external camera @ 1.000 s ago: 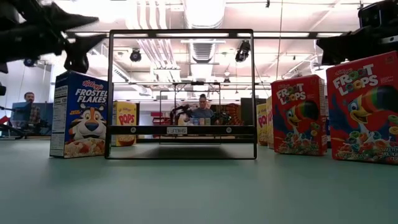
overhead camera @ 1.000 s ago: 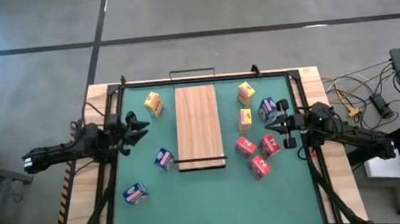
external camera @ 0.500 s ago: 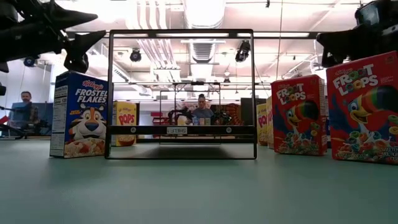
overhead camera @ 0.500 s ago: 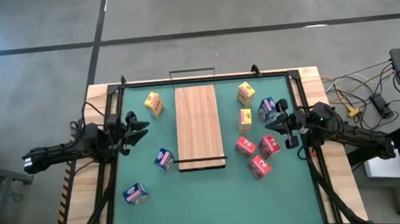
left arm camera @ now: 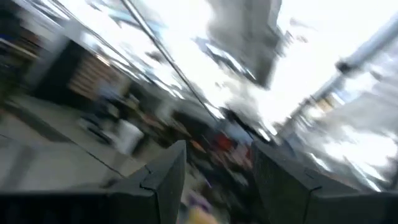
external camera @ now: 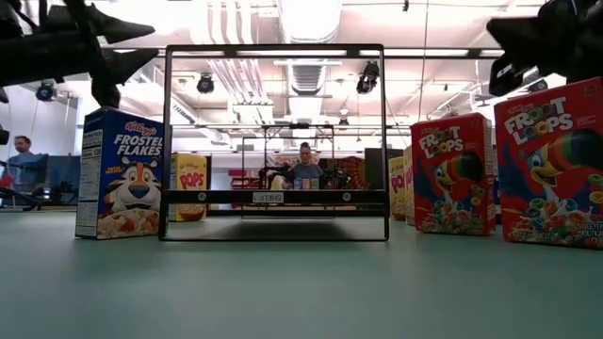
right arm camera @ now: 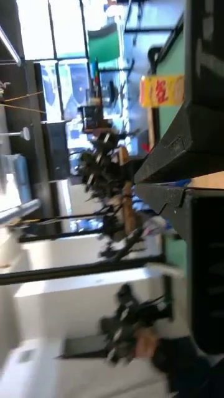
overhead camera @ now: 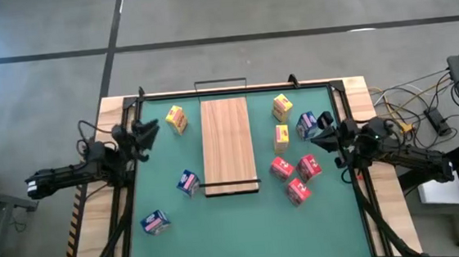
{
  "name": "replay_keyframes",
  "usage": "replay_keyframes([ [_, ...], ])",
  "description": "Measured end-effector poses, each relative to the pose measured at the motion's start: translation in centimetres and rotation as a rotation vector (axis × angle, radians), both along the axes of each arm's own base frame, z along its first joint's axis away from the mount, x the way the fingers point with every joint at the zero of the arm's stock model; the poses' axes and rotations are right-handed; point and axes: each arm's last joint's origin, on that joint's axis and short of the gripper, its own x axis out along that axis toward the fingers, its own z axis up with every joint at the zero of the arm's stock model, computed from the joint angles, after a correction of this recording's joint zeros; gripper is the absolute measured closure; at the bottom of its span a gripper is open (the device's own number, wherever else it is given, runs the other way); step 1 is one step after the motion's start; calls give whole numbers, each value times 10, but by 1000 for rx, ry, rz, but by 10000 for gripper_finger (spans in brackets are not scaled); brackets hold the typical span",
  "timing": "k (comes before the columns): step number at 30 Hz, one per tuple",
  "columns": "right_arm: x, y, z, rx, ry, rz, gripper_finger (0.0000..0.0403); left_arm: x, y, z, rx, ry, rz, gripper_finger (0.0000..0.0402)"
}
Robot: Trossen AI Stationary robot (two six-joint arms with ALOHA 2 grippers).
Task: Stack cereal on shelf
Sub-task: Put the top left red cereal box on the shelf
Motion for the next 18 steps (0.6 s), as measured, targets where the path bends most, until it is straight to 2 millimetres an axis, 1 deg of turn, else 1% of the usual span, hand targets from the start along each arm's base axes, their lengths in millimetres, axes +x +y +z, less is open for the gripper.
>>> replay_keyframes([
  [2, -1, -1, 4, 74, -34, -26, 394, -2, 1, 4, 24, 12, 65, 237],
  [4, -1, -2, 5, 93, -49, -65, 394, -2, 1, 11, 62, 30, 77, 237],
  [8, 1, -5, 6, 108, -63, -136, 394, -2, -2, 30, 148, 89, 9, 237],
  [10, 3, -6, 8, 117, -75, -142, 394, -1, -3, 43, 184, 118, -17, 237],
  [12, 6, -8, 9, 137, -84, -136, 394, 2, -3, 51, 202, 184, -25, 237],
  [15, 11, -11, 12, 196, -68, -153, 394, 9, -2, 56, 217, 304, -14, 237],
  [18, 20, -15, 20, 228, -15, -162, 394, 13, 0, 62, 215, 357, 28, 237],
])
